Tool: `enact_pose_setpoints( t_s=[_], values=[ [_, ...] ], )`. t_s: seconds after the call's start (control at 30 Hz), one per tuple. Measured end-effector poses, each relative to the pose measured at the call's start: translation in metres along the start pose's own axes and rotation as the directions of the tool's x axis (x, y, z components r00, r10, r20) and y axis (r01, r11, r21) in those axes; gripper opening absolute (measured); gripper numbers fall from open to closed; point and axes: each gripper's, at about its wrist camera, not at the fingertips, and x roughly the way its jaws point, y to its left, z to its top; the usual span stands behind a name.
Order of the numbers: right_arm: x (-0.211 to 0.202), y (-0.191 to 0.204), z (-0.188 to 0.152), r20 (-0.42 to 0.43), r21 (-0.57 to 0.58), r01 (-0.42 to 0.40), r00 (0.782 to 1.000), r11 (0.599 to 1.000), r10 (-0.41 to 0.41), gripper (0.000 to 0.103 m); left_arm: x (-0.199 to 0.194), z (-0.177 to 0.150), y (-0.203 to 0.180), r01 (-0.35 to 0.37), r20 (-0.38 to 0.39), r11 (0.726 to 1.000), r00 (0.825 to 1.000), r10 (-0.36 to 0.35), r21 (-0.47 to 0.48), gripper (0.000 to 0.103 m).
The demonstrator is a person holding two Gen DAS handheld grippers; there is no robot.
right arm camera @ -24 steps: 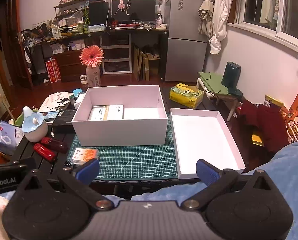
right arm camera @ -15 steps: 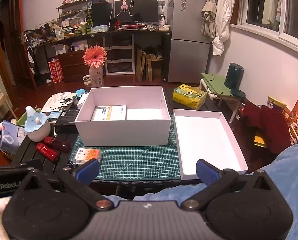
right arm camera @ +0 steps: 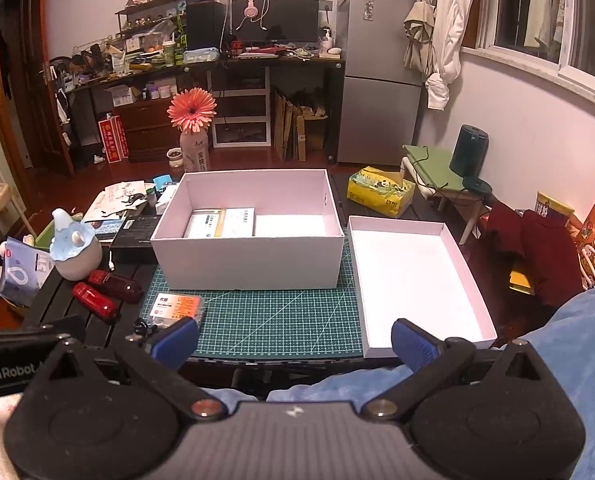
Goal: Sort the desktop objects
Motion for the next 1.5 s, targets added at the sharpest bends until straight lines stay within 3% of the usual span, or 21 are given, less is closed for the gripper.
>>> enact_pose_setpoints(
  t_s=[1.5],
  values=[
    [0.0030, 0.0026, 0.0053, 0.007, -0.016, -0.029, 1.000, 0.999, 0.030, 0.103, 0.0000, 0.0055, 0.0064, -0.003, 0.013, 1.000, 1.000, 0.003, -0.008, 0.100]
  ],
)
